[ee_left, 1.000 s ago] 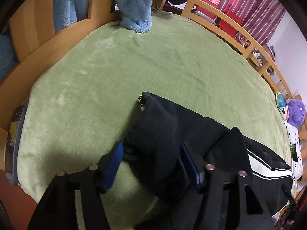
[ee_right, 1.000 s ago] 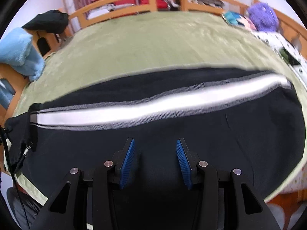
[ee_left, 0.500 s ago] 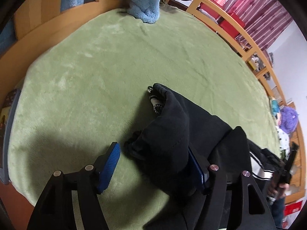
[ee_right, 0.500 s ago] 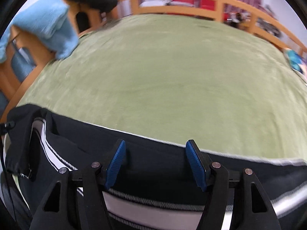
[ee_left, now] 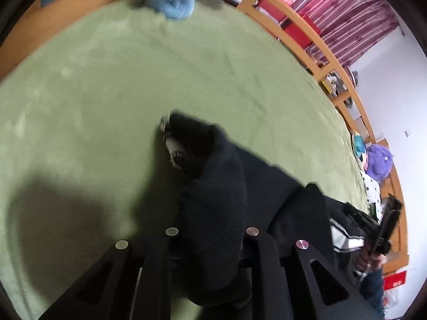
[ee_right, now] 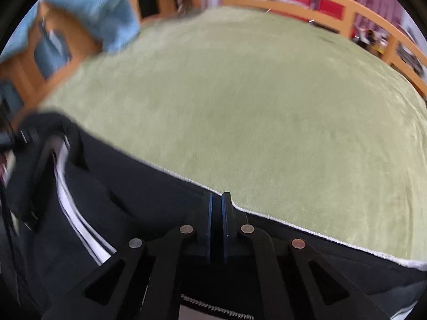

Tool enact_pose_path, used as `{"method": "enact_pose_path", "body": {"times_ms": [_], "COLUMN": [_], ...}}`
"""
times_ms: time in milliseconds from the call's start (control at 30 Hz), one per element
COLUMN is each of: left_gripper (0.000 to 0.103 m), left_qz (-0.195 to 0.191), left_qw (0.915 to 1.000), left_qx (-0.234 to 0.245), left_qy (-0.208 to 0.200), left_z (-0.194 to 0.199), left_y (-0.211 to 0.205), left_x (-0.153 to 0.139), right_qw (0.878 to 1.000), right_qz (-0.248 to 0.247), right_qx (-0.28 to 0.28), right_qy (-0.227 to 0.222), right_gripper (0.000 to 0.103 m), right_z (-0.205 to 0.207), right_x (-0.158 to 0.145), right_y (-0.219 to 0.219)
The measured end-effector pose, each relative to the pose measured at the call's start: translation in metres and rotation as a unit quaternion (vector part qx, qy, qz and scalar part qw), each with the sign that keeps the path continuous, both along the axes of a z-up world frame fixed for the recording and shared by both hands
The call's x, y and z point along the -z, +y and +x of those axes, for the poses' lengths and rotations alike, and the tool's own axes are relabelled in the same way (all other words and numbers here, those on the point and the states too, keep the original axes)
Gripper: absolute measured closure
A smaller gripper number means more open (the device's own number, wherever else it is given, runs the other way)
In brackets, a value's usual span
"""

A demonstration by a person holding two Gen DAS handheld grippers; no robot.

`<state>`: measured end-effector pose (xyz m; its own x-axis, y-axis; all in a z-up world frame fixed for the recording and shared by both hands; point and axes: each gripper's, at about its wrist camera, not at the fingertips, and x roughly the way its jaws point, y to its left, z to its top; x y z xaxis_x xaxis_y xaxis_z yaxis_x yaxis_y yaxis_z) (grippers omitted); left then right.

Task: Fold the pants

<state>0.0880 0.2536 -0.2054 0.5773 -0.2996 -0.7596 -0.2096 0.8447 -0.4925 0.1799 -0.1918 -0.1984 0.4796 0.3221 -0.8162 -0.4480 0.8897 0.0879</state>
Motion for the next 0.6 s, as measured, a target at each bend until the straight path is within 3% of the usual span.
{"method": "enact_pose_path", "body": {"times_ms": [67, 167, 233, 300, 400, 467, 533, 600], "left_gripper": [0.088, 0.087, 0.085, 0.080, 0.068, 0.055, 0.043, 0.042], "left_qz": [-0.007, -0.043, -0.017, 0.020, 0.009, 0.011, 0.006, 0.001], "left_qw": [0.9995, 0.9978, 0.9989, 0.9996, 0.9988, 0.9976, 0.9979, 0.9985], "left_qx": [0.009, 0.007, 0.001, -0.013, -0.037, -0.051, -0.051, -0.043], "left_qy": [-0.028, -0.051, -0.044, -0.014, 0.033, 0.045, 0.041, 0.033], "left_z": [0.003, 0.006, 0.006, 0.006, -0.002, -0.011, -0.022, -0.030], "left_y": [-0.004, -0.004, -0.008, -0.009, 0.004, 0.013, 0.018, 0.020], "left_x": [-0.022, -0.050, -0.053, -0.044, -0.018, -0.004, 0.002, 0.004], "right_qw": [0.999, 0.989, 0.987, 0.987, 0.996, 0.999, 1.000, 1.000], "right_qz": [0.031, 0.000, 0.065, 0.052, 0.018, -0.002, 0.004, -0.004], "right_qx": [0.021, 0.106, 0.115, 0.124, 0.064, 0.030, 0.009, -0.009], "right_qy": [-0.019, -0.100, -0.087, -0.085, -0.064, -0.042, -0.010, 0.023], "right_gripper": [0.103, 0.103, 0.103, 0.103, 0.099, 0.089, 0.069, 0.064], "right_z": [0.001, 0.016, 0.037, 0.048, 0.043, 0.026, 0.019, 0.012], "right_x": [-0.023, -0.066, -0.089, -0.099, -0.085, -0.059, -0.035, -0.008], "right_y": [-0.012, -0.031, -0.055, -0.057, -0.034, -0.023, -0.020, -0.015]}}
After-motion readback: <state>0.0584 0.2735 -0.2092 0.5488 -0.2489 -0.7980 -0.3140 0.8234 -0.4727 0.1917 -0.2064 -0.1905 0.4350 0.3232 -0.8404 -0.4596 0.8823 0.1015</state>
